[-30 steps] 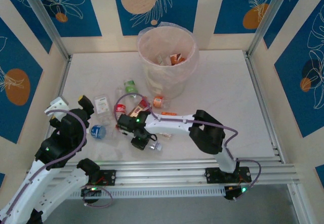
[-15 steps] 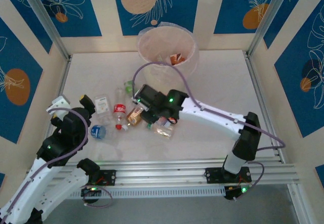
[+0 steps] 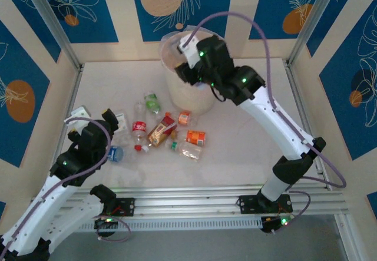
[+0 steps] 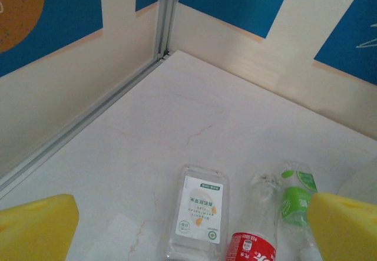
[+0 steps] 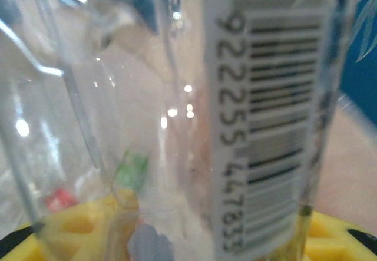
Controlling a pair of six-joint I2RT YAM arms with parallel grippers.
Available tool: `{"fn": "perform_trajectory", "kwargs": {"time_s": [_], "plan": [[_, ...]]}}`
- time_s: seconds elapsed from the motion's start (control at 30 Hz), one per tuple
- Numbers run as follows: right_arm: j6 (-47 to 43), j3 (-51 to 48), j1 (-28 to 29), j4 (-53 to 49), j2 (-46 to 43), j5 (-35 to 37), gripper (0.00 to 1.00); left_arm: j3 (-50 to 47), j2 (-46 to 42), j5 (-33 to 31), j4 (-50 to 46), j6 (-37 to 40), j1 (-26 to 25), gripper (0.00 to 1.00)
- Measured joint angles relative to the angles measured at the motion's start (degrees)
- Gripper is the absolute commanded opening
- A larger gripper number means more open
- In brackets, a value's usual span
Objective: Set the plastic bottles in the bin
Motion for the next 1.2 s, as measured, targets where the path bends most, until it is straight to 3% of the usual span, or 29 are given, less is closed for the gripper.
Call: {"fn": "perform_trajectory", "kwargs": {"time_s": [0.5, 0.77, 1.2], "plan": [[2.25, 27.50, -12.15, -1.20, 24.96, -8.15, 0.48, 0.00, 0.92, 2.43, 0.87, 1.90, 0.00, 1.00], [4.61, 26.60, -15.43, -3.72, 28.92, -10.64, 0.48, 0.00, 1.66, 2.84, 1.01, 2.38, 0.00, 0.99], [3.19, 23.65, -15.58, -6.19, 32.35, -10.62, 0.50, 0.17, 2.51, 3.91, 1.01, 3.54, 0.00, 0.99]]}}
